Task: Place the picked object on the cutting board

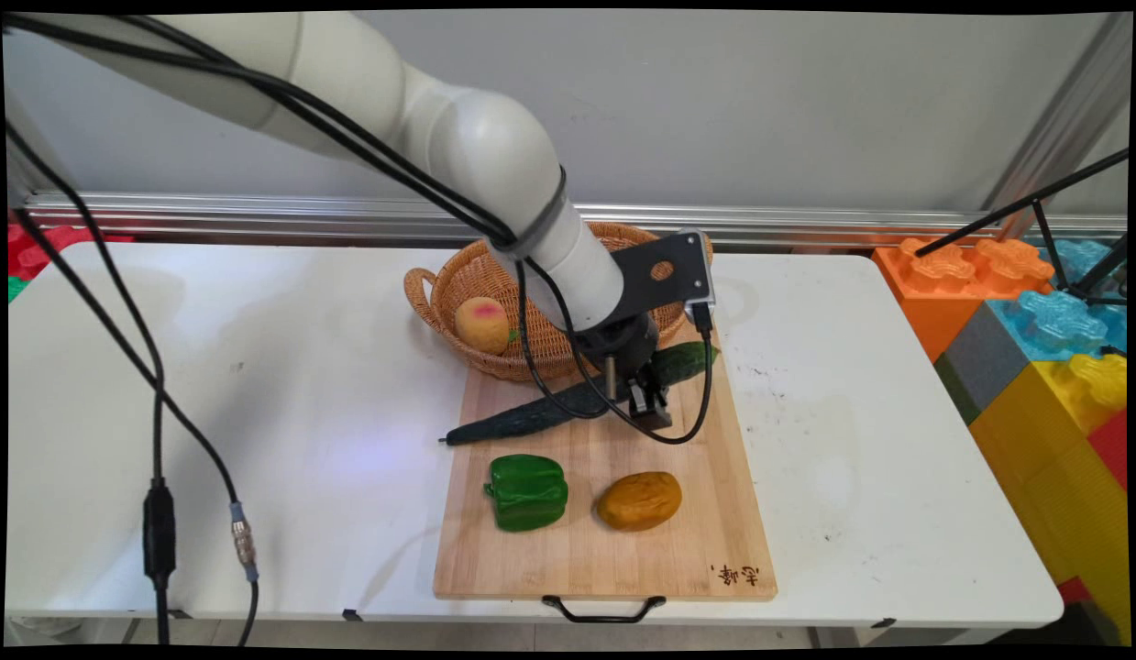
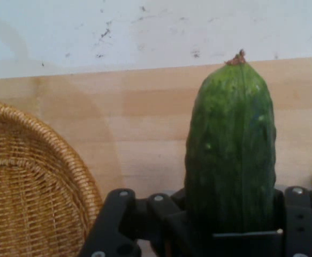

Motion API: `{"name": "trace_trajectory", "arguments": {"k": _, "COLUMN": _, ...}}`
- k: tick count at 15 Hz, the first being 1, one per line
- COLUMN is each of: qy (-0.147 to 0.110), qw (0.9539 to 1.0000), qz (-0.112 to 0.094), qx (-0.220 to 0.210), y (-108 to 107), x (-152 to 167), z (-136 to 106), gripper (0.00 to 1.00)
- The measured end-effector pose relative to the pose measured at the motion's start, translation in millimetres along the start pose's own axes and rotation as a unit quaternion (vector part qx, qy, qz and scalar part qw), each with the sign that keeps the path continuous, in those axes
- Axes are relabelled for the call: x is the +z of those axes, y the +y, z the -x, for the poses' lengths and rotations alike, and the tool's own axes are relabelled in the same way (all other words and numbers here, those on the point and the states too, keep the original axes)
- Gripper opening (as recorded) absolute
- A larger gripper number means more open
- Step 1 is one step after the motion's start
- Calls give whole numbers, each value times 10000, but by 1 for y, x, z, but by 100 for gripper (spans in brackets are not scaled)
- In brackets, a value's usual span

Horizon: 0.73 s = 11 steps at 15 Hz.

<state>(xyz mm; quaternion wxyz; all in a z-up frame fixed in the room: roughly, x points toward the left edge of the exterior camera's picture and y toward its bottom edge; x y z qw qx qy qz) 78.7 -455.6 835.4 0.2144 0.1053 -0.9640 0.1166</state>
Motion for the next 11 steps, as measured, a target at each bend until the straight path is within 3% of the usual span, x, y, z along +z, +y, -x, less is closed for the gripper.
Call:
{"name": "trace_trajectory", "arguments": {"k": 2, "qy": 4, "qw": 10000, "qz": 20, "qx": -58, "y": -1, "x": 8, "z": 2, "gripper": 0}}
{"name": "trace_trajectory", "arguments": {"k": 3, "qy": 9, "qw": 9999, "qz": 47, "qx": -93, "y": -1, "x": 12, "z": 3, "gripper": 100}}
{"name": "trace_trajectory", "arguments": {"k": 11, "qy": 224, "qw": 9987, "qz": 251, "qx": -383, "y": 0, "x": 11, "z": -3, "gripper": 100}}
